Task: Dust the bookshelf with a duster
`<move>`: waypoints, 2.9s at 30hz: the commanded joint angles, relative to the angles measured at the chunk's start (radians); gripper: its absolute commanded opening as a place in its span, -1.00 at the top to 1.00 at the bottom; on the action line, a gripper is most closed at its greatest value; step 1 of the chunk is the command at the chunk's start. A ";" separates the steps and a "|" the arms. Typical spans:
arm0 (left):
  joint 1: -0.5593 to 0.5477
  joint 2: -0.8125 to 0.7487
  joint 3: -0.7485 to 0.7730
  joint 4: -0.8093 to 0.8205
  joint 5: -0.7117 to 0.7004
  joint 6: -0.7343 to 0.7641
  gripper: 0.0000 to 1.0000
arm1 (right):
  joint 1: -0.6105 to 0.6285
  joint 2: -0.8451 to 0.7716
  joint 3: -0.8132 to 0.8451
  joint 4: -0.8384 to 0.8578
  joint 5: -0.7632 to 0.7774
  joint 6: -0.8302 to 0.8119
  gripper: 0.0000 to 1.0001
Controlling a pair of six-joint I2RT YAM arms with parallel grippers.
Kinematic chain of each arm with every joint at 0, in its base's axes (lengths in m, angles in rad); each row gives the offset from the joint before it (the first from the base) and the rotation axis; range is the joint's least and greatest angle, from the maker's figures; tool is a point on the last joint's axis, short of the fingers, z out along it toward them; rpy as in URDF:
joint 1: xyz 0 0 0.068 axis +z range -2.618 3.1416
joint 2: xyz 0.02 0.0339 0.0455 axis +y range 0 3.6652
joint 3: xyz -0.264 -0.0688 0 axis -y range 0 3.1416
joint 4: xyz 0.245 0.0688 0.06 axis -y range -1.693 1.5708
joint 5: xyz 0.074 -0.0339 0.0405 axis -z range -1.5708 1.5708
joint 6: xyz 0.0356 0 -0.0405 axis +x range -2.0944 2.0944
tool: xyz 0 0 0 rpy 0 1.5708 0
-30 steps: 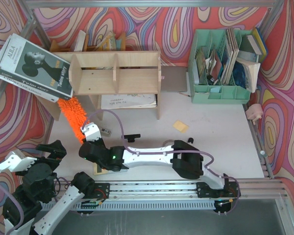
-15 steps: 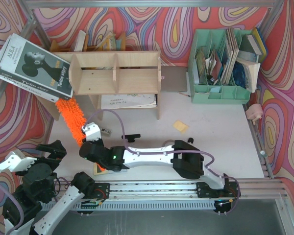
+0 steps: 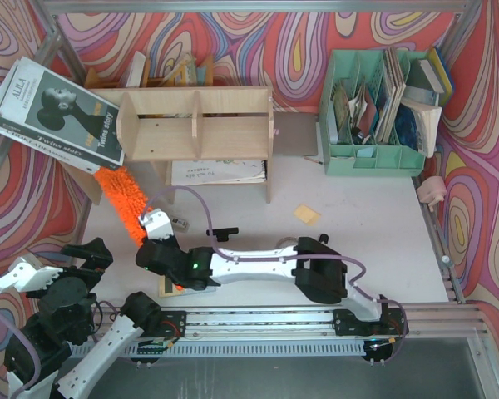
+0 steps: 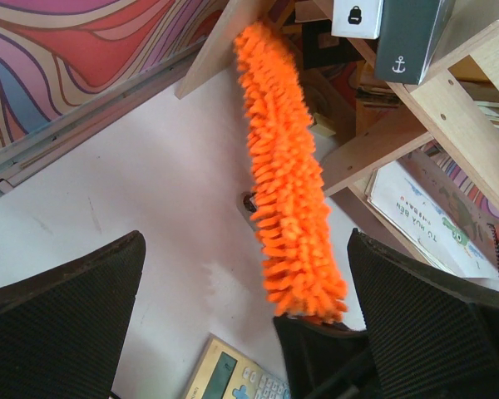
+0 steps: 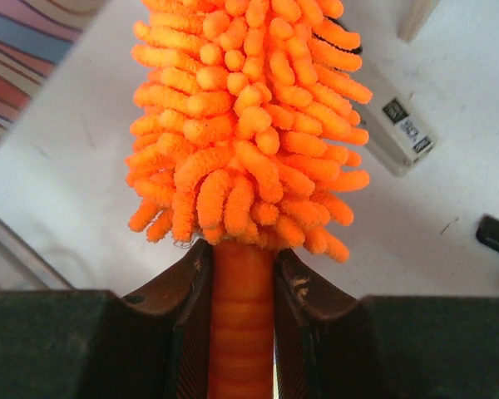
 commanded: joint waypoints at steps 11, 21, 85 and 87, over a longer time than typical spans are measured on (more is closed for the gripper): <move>-0.004 0.010 -0.003 -0.020 -0.029 -0.003 -0.97 | 0.010 -0.024 -0.059 0.082 0.000 0.031 1.00; -0.004 0.002 -0.003 -0.021 -0.029 -0.007 -0.97 | 0.012 -0.074 -0.053 0.085 0.037 0.014 1.00; -0.003 -0.006 0.024 -0.094 -0.077 -0.070 -0.96 | 0.026 -1.006 -0.913 0.096 -0.309 -0.591 1.00; -0.002 -0.010 0.022 -0.092 -0.078 -0.070 -0.97 | 0.026 -1.017 -0.891 0.103 -0.327 -0.623 1.00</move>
